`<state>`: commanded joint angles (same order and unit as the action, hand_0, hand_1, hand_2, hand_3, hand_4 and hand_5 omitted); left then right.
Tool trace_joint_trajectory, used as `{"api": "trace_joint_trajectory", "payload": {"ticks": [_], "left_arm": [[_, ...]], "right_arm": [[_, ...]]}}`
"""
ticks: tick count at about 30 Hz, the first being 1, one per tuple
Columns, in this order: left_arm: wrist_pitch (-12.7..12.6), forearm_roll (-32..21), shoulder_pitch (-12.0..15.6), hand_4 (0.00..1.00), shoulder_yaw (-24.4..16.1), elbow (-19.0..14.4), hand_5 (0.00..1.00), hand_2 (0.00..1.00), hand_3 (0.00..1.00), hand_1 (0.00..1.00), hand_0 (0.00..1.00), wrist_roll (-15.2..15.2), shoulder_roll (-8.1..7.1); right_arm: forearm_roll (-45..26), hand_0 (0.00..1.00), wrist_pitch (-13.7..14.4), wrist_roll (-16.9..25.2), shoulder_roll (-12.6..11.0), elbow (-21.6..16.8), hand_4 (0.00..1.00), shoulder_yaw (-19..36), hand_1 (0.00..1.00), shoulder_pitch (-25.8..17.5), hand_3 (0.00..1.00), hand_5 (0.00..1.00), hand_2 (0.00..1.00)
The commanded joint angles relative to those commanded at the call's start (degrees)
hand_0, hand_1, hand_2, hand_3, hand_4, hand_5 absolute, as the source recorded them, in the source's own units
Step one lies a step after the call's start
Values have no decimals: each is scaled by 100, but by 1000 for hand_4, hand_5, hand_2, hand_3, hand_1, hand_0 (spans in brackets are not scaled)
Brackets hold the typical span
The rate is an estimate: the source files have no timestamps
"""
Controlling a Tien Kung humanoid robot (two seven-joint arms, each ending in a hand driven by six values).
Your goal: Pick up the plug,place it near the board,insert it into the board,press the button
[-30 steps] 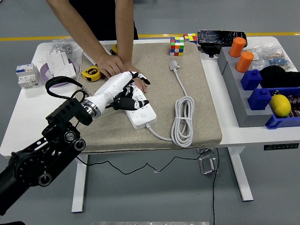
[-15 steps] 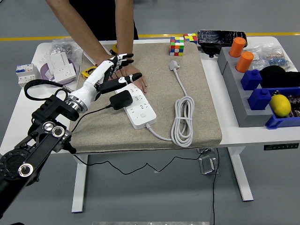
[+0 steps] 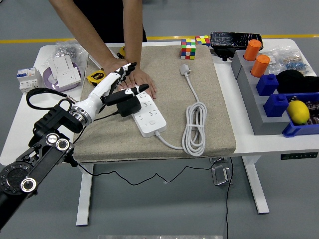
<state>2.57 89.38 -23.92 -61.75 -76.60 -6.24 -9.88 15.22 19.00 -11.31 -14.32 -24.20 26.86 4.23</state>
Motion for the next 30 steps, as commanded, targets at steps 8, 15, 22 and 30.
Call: {"api": "trace_joint_trajectory", "payload": {"ticks": [8,15,22,30], "left_arm": [[618,1702,-398,998,619,203,601,947,987,955,921,-138,-89],[745,2394,-675,998,1016,572,560,991,998,983,941,-176,-32],[340,2687,-817,998,945,1137,544,998,998,998,979,-59,181],[-174,2787,-913,998,770,1469,564,998,998,998,974,56,293]], "right_arm": [[-9,866,-2,-5,-2,4,998,37,794,-5,776,842,764],[5,866,6,0,-9,-6,998,77,794,43,776,842,759],[11,865,11,5,-14,-13,998,87,794,74,776,843,759],[-10,865,6,3,-7,-4,998,56,794,60,777,842,759]]}}
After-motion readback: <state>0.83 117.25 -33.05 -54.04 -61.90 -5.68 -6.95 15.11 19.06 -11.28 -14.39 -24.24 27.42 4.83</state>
